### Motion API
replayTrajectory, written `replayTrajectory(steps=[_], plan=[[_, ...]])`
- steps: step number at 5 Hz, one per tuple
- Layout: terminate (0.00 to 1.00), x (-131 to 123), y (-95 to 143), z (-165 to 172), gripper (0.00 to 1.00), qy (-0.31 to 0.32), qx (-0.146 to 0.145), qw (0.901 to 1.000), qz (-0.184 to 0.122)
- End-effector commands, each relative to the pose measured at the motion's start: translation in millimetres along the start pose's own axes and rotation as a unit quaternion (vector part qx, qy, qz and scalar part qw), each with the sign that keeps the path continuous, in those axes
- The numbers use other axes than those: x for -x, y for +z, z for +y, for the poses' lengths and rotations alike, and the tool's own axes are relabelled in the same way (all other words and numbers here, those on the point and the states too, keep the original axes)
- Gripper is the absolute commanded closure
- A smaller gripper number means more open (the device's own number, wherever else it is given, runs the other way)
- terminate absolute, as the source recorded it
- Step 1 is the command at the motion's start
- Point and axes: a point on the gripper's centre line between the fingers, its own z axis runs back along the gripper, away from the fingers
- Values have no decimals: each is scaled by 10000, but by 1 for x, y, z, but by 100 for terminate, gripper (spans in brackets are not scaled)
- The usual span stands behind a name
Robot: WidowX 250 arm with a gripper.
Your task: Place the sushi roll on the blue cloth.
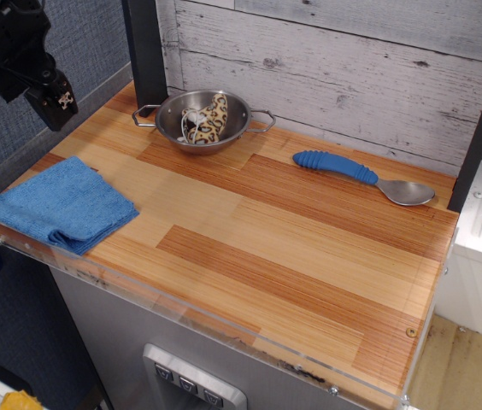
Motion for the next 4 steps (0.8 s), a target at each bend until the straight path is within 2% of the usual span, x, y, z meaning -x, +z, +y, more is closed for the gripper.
replayTrajectory(steps=[1,4], plan=[[0,0,0,0,0,0,0,10000,0],[0,-90,-12,-16,0,91,223,9994,-260]])
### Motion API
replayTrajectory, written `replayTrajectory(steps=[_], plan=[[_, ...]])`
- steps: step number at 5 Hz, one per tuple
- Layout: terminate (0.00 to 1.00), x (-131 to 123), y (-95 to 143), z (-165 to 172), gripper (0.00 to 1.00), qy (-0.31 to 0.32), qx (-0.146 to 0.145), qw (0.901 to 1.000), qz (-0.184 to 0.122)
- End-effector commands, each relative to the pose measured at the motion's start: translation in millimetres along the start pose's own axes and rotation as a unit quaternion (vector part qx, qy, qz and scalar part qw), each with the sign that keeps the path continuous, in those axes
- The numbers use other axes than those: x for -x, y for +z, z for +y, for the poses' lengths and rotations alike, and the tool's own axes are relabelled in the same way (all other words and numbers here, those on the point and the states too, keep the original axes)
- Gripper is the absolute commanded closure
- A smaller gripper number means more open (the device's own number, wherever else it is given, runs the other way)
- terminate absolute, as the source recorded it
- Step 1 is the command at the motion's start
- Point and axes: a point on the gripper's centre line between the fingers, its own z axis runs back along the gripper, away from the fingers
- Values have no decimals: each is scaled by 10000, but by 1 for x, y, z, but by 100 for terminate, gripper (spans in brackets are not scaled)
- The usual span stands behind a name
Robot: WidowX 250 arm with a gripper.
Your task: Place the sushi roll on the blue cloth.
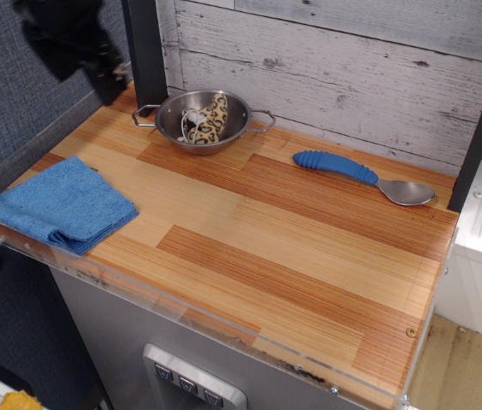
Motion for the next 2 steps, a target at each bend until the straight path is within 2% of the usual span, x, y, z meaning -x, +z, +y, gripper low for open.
replayTrajectory(steps=[1,2], plan=[[0,-55,-4,-9,0,-36,-5,9995,-311],[0,-63,-18,-16,0,11,109,9996,-264]])
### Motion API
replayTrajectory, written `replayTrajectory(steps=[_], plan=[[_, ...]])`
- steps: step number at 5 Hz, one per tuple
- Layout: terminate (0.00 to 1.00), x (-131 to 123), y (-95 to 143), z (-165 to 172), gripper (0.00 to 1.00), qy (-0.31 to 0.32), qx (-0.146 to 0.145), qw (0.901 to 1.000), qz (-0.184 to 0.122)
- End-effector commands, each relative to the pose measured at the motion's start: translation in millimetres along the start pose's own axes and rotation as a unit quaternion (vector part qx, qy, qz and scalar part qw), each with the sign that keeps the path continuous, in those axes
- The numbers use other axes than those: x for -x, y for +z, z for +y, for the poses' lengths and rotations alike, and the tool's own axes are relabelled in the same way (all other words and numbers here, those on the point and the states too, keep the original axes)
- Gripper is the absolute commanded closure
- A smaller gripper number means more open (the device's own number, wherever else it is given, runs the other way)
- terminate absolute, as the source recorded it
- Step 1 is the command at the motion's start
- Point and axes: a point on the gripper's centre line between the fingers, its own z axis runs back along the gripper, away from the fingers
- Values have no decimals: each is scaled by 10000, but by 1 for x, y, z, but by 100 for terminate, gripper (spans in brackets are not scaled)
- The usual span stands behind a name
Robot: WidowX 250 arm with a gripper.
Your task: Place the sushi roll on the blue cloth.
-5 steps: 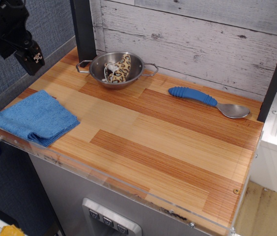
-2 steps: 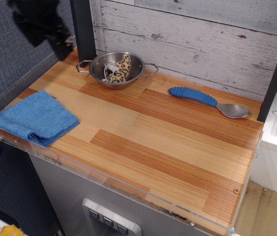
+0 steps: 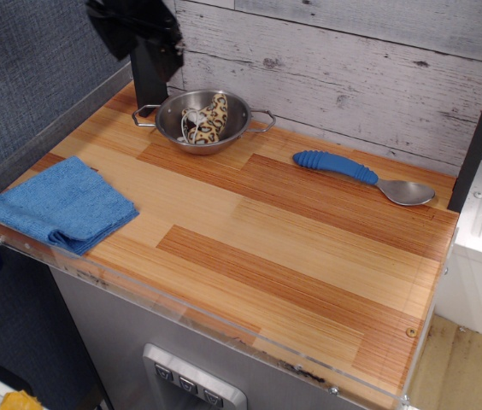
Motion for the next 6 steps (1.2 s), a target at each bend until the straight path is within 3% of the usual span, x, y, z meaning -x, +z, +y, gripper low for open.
replayTrajectory(steps=[1,6], plan=[[0,-17,-14,-7,0,16,-21,10000,-27],[0,-29,-74,-37,0,-210,19,9991,372]])
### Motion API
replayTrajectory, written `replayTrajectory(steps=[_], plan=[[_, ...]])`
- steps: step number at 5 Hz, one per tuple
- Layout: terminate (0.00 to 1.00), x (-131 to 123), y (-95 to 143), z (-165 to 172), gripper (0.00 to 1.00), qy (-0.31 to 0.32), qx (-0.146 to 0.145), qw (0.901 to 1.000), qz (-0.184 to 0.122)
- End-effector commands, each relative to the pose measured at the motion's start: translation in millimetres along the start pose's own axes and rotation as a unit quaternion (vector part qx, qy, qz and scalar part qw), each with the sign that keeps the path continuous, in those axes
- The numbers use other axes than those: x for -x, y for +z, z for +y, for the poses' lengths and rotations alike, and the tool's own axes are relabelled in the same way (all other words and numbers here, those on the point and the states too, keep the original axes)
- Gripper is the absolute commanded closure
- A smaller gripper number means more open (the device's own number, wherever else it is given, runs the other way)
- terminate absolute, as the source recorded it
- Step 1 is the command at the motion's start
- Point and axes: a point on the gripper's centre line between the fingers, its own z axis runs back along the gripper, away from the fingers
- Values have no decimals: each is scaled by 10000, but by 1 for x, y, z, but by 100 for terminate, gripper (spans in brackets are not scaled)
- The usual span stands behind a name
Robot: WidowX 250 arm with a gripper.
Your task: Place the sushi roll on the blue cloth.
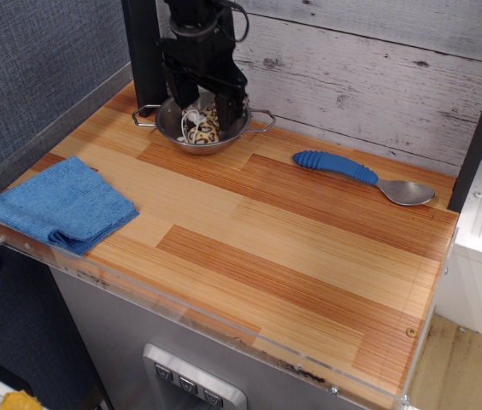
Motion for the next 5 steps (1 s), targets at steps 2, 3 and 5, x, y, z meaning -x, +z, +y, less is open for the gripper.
replayTrajectory(steps=[2,3,5], plan=[[0,-7,-13,0,100,-254,-91,9996,-60],[0,-9,-12,-4,100,-384,-86,9992,12],[0,-9,-4,-10,100,-400,1,9992,-38]])
